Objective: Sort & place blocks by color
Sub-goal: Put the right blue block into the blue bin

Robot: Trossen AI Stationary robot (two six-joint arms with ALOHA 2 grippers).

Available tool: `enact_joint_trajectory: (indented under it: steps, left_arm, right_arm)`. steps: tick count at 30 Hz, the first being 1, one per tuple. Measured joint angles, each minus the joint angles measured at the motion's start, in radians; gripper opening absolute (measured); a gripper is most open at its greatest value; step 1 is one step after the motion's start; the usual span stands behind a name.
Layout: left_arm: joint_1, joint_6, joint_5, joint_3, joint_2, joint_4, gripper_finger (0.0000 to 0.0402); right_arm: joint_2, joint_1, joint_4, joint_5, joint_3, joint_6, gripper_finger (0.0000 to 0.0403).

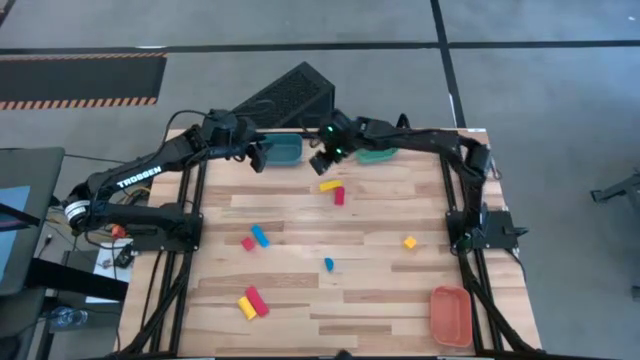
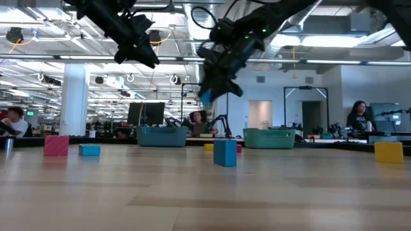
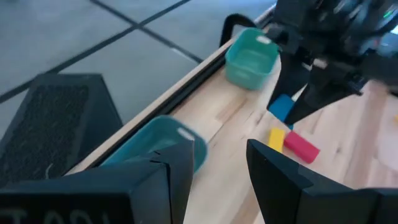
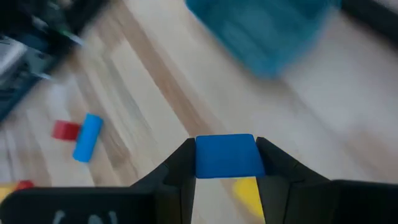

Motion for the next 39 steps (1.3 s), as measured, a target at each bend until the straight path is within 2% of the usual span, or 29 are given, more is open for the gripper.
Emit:
enact_joint_trajectory:
  steps: [10, 18, 22, 33, 36, 39]
  left_arm:
    - [0.012, -0.001, -0.045, 0.000, -0.001, -0.052, 0.0140]
    - [0.016, 0.000, -0.060, 0.000, -0.001, -0.057, 0.0140]
    - [0.017, 0.004, -0.070, 0.000, -0.001, -0.058, 0.0140]
    - [0.017, 0.017, -0.092, 0.001, -0.001, -0.058, 0.0140]
    - [0.017, 0.017, -0.099, 0.001, -0.001, -0.057, 0.0140]
    - [0.017, 0.013, -0.100, 0.001, -0.001, -0.057, 0.0140]
  right_arm:
    - [0.242, -0.002, 0.005, -0.018, 0.282, -0.085, 0.0134]
    - [0.361, 0.011, -0.009, 0.008, 0.421, -0.090, 0.0134]
    - [0.398, 0.008, -0.004, 0.054, 0.455, -0.093, 0.0134]
    - [0.396, -0.023, 0.024, 0.111, 0.459, -0.149, 0.0136]
    - [0.396, -0.031, 0.024, 0.174, 0.459, -0.147, 0.0140]
    - [0.396, -0.038, 0.036, 0.192, 0.459, -0.150, 0.0147]
